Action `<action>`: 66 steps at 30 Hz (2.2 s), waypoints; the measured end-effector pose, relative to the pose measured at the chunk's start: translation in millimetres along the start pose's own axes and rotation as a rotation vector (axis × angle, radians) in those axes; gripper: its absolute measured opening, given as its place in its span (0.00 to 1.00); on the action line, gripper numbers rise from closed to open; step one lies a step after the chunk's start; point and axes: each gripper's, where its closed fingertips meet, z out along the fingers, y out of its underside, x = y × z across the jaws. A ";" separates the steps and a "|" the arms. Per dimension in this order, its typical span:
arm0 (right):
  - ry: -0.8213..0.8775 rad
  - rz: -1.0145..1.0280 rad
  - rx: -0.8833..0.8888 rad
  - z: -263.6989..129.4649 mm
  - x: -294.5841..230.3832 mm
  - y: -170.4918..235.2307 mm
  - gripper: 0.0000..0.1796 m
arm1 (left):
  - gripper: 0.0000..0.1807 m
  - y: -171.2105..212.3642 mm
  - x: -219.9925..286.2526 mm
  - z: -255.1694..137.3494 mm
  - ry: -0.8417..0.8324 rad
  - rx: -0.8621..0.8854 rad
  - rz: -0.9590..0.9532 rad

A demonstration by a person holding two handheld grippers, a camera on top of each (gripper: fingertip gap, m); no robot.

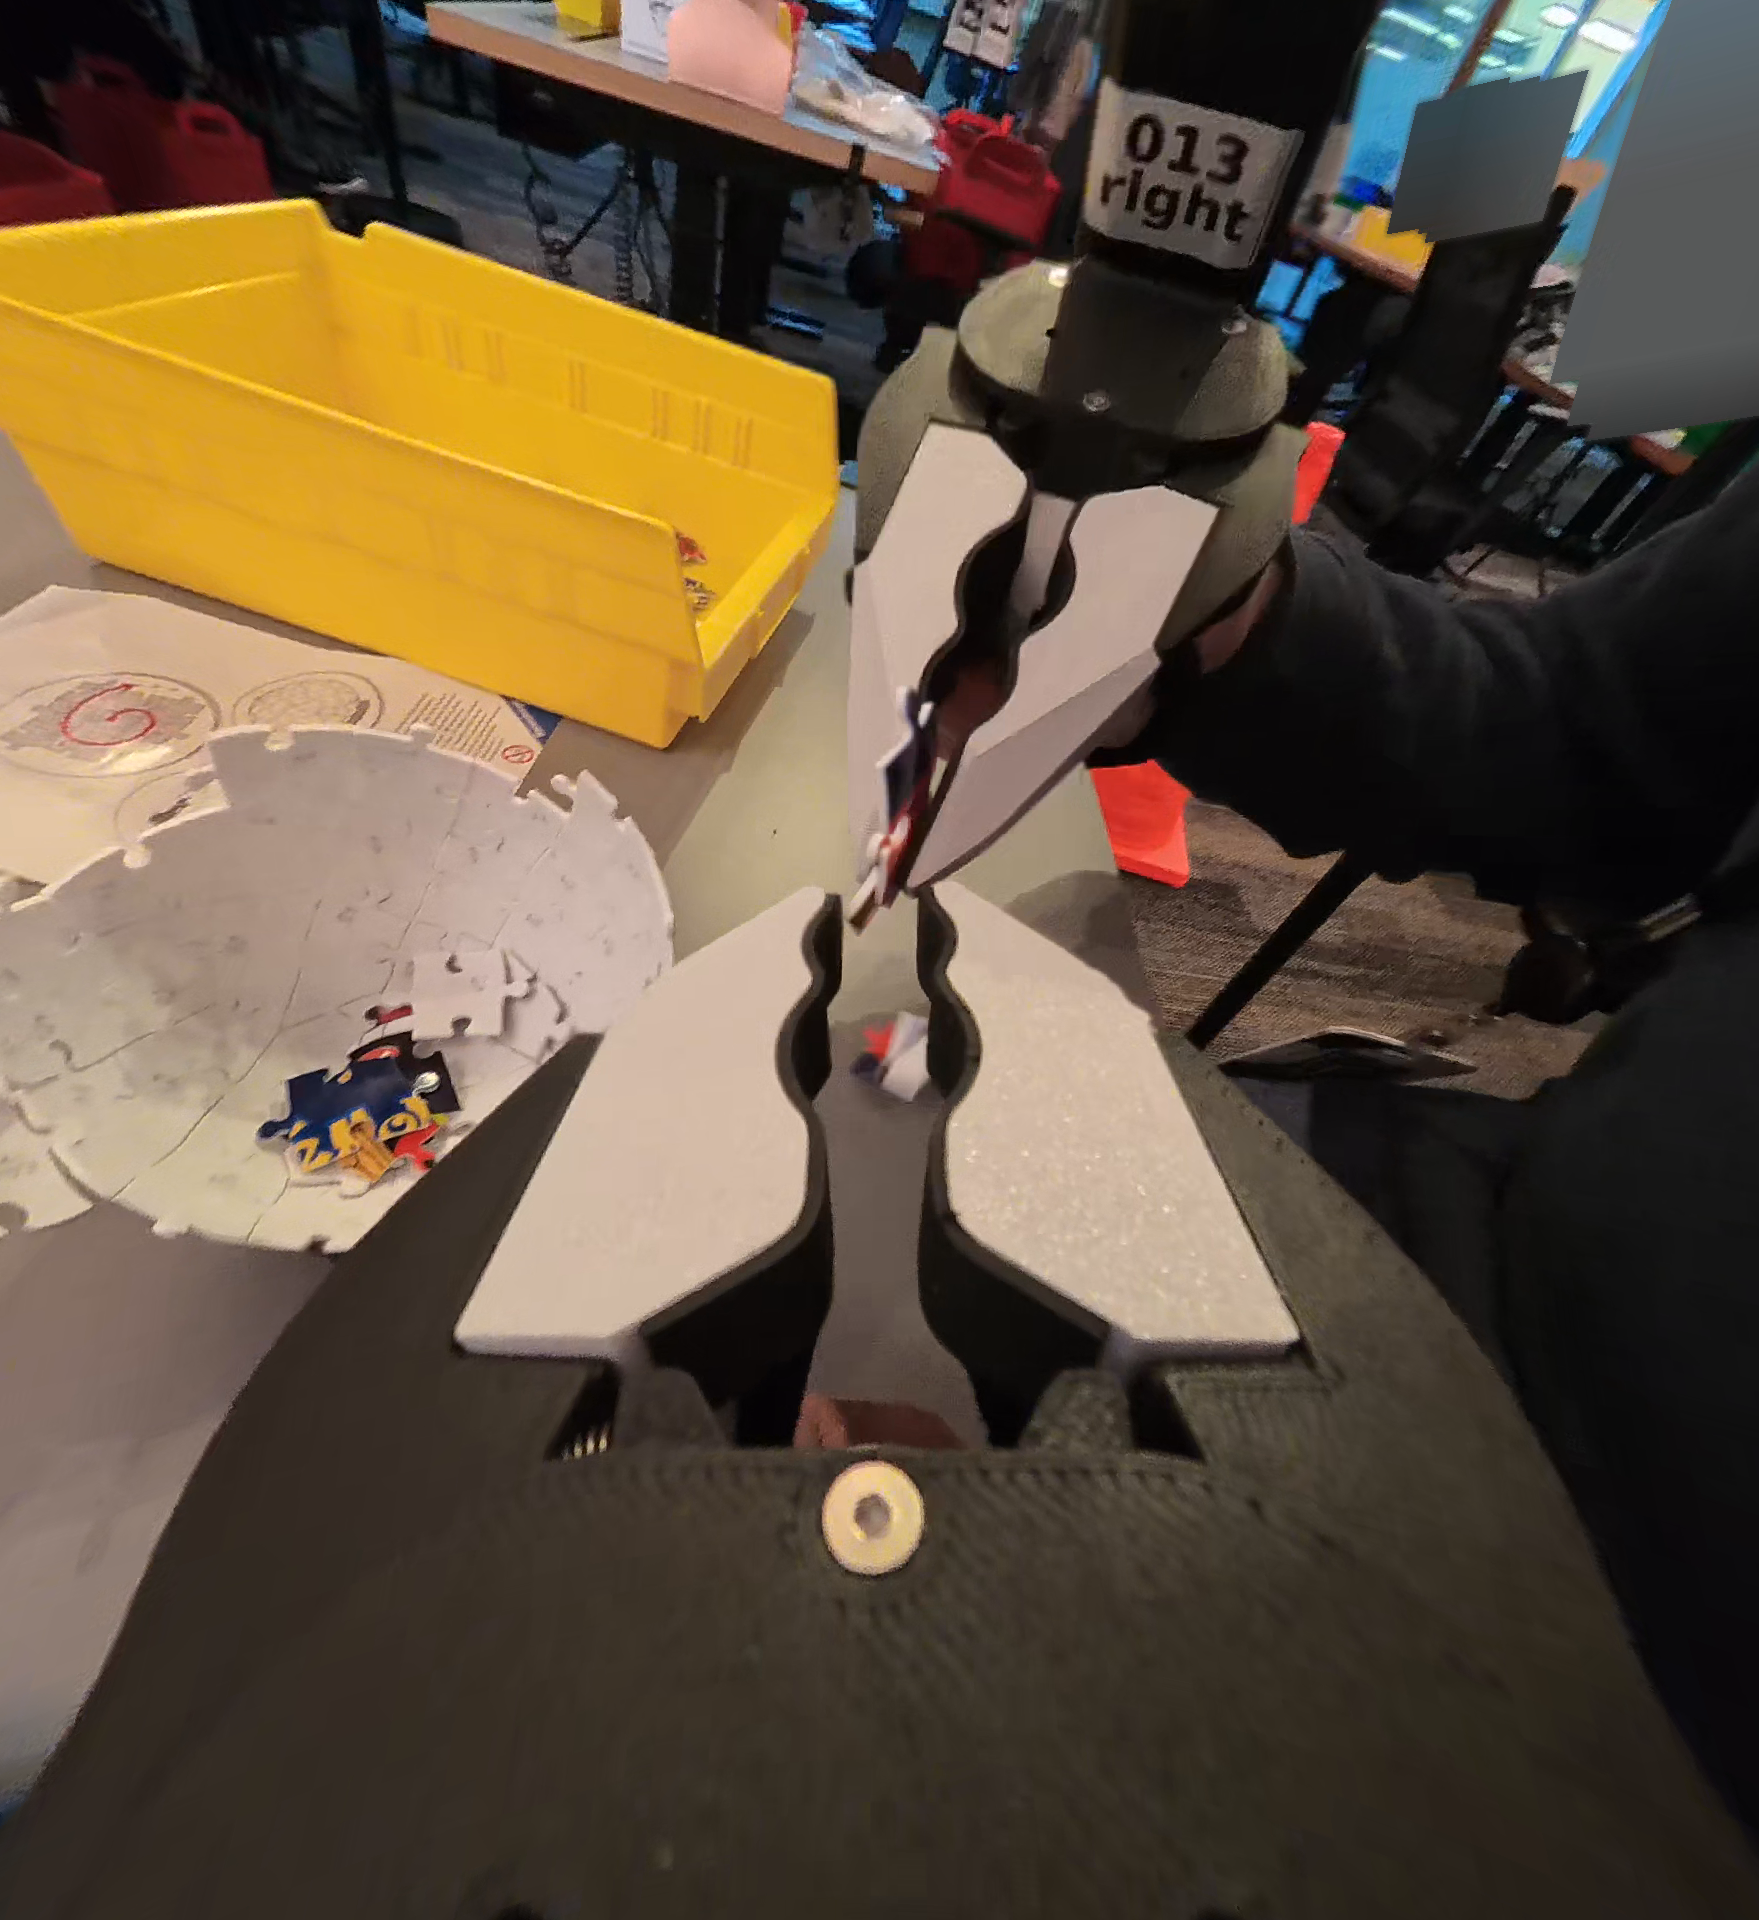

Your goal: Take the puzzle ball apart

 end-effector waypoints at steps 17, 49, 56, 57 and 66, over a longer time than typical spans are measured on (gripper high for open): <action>-0.222 0.398 0.367 -10.6 12.5 -19.5 0.05 | 0.02 -1.2 2.9 8.7 0.059 0.107 -0.077; 0.373 0.134 0.015 -123.2 95.9 0.8 0.15 | 0.01 6.2 -2.7 4.8 0.006 0.057 -0.108; -0.061 0.182 0.014 -25.7 4.6 2.0 0.11 | 0.01 -4.5 17.8 16.5 0.091 0.081 -0.046; -0.108 0.199 0.040 -23.9 -1.5 -2.3 0.04 | 0.01 -5.3 17.9 15.9 0.088 0.083 -0.038; 0.319 0.054 -0.004 -84.2 83.0 -3.7 0.00 | 0.03 -3.7 0.8 4.6 -0.012 0.084 0.011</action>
